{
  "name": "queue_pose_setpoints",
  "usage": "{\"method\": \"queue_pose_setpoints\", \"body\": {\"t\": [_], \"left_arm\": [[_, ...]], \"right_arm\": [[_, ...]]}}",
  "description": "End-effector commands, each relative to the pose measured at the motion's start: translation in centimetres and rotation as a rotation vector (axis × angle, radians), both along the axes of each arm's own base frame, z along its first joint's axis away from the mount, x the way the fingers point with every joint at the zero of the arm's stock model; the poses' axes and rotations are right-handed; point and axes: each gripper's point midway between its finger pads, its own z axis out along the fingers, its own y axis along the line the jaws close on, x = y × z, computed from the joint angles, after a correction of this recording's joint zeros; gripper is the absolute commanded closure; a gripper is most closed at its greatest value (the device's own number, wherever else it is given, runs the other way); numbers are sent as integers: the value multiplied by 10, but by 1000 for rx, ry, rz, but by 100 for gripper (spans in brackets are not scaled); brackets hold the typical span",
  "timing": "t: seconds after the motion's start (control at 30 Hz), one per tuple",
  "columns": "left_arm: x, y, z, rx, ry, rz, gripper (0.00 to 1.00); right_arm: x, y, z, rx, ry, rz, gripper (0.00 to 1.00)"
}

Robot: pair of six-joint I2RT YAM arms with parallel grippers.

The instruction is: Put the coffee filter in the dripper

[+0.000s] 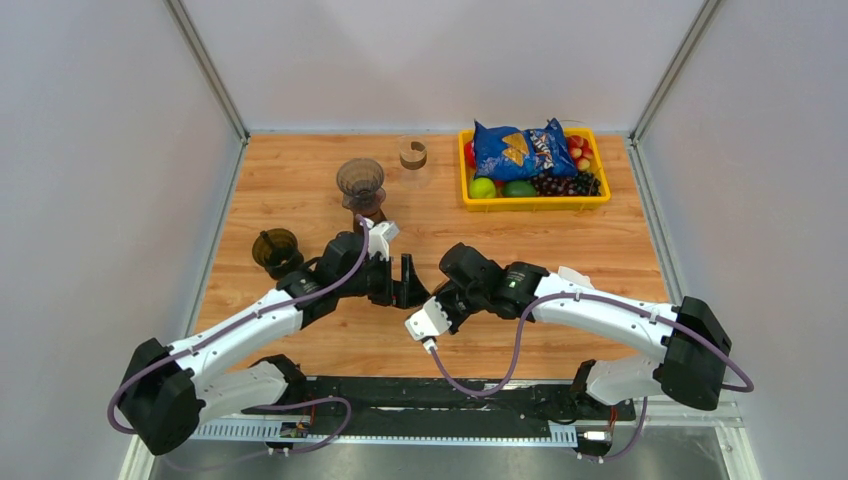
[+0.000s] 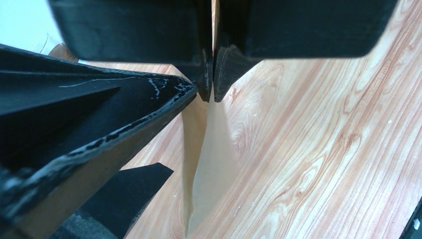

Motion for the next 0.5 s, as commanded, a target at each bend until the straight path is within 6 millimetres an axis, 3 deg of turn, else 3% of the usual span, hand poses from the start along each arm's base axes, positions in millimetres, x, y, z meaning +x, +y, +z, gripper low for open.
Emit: {"method": "queue_pose_setpoints", "body": {"t": [0.0,0.27,0.47], "left_arm": [[14,-11,14,-35,-29,23,0],[15,-1,-4,63,-21,24,1],[6,-7,-1,47,-45,-71,4]], "right_arm": [[-1,4,15,32,-31,22,100],[1,3,17,33,-44,20,100],[0,5,19,32,-59,54,100]]}}
